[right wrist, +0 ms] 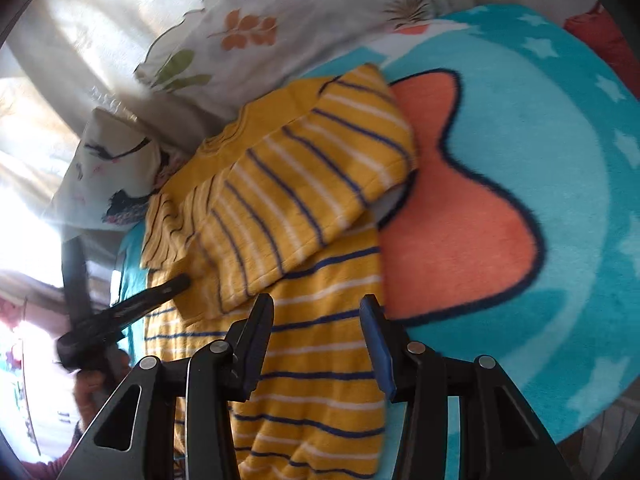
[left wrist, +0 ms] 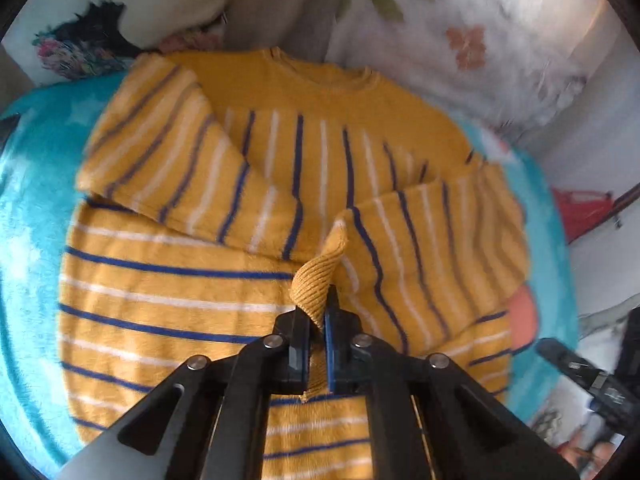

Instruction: Fold small clothes

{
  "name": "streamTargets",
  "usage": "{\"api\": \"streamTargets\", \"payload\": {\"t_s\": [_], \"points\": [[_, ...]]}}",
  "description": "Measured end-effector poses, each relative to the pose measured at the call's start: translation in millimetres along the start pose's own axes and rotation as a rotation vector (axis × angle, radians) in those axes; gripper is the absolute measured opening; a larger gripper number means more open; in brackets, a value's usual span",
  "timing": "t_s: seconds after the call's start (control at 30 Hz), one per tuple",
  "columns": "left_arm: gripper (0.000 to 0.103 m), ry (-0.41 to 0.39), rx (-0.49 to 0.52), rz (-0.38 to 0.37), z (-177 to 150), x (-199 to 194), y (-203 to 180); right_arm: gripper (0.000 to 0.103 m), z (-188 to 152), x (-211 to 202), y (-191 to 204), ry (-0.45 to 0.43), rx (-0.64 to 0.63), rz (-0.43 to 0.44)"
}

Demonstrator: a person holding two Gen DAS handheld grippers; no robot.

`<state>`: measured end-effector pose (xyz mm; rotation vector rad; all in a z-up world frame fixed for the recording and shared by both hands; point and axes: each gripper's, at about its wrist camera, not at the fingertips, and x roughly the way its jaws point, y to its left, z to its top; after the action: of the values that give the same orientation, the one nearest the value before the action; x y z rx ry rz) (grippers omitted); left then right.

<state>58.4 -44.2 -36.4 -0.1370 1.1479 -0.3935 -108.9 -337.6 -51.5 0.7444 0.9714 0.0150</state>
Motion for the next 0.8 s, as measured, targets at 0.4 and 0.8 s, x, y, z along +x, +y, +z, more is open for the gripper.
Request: {"api": "streamTargets", "payload": {"t_s": [0.4, 0.8], "points": [[0.006, -0.122, -0.068, 0.207, 72, -51, 105, 0.049, 17, 21, 31, 0.01, -0.066, 0.018], [0.058, -0.108, -0.176, 0.293, 83, -39, 178, 0.049, 47, 56, 102, 0.014, -0.188, -0.037]]}}
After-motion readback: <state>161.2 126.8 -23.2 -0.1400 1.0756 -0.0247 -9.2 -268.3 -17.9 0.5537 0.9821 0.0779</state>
